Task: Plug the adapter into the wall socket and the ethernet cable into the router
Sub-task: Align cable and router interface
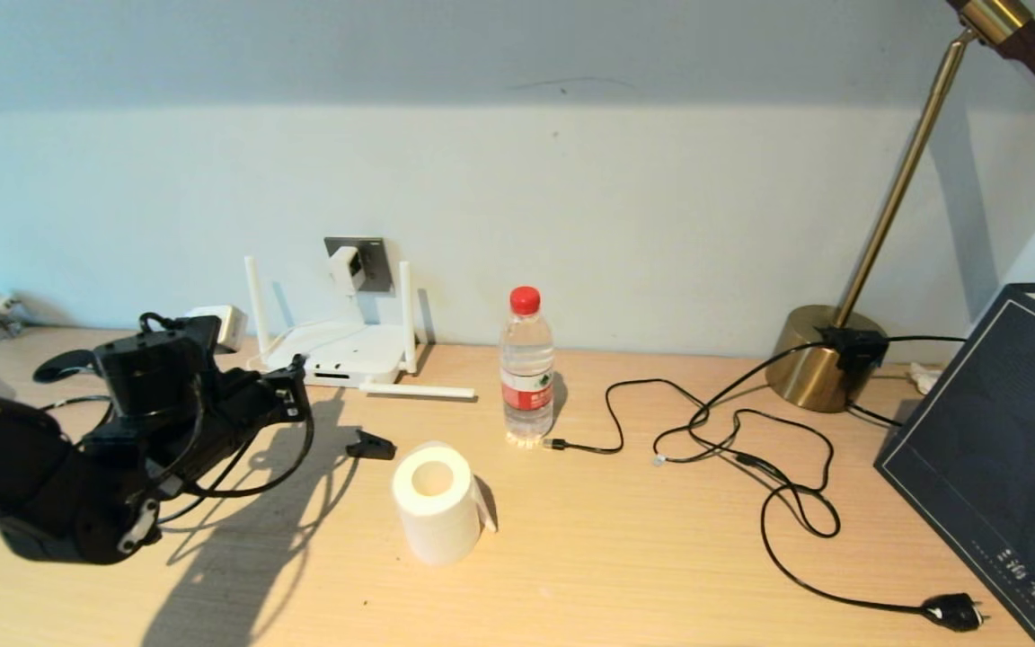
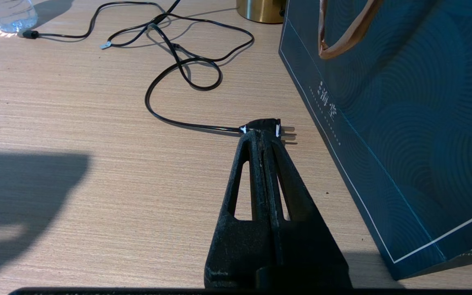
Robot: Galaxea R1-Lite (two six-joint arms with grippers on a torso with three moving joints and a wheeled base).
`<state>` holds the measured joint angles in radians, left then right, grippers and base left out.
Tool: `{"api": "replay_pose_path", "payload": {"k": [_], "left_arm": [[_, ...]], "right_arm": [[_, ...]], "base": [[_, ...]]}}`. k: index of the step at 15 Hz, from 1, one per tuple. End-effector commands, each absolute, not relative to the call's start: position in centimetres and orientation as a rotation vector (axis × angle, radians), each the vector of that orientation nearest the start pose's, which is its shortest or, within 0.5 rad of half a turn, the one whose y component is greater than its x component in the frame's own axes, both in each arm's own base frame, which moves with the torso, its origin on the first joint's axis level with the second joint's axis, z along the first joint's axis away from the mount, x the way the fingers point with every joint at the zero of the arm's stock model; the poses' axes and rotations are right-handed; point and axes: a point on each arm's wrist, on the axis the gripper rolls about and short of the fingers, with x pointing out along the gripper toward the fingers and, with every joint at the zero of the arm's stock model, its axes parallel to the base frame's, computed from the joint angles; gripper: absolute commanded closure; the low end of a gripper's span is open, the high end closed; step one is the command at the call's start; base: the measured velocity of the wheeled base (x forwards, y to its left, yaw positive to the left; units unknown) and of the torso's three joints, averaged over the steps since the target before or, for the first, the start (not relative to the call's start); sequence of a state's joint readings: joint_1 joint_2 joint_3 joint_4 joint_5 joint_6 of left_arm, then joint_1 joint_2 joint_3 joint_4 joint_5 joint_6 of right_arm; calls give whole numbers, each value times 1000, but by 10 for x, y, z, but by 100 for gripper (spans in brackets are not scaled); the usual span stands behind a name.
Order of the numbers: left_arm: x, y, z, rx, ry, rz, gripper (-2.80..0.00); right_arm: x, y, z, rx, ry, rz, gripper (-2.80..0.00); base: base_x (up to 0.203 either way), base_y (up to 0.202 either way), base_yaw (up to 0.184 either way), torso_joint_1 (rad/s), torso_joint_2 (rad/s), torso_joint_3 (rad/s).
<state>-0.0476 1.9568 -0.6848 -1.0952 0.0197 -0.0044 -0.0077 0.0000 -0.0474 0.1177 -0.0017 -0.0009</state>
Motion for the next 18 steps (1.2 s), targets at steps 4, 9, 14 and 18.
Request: {"api": "replay_pose_path", "payload": {"k": [4, 9, 14, 18], "left_arm": [[345, -15, 90, 90, 239, -33, 0], [356, -12, 66, 97, 218, -21, 0], [363, -3, 58, 87, 185, -41, 0], [361, -1, 65, 77, 170, -56, 0]], "right_arm": [[-27, 0, 77, -1, 72, -9, 0], [-27, 0, 77, -1, 72, -9, 0], [-27, 0, 77, -1, 72, -9, 0], [-27, 0, 77, -1, 72, -9, 0]], "base": [[0, 0, 0, 0, 0, 0], [0, 0, 0, 0, 0, 0], [0, 0, 0, 0, 0, 0], [0, 0, 0, 0, 0, 0]]}}
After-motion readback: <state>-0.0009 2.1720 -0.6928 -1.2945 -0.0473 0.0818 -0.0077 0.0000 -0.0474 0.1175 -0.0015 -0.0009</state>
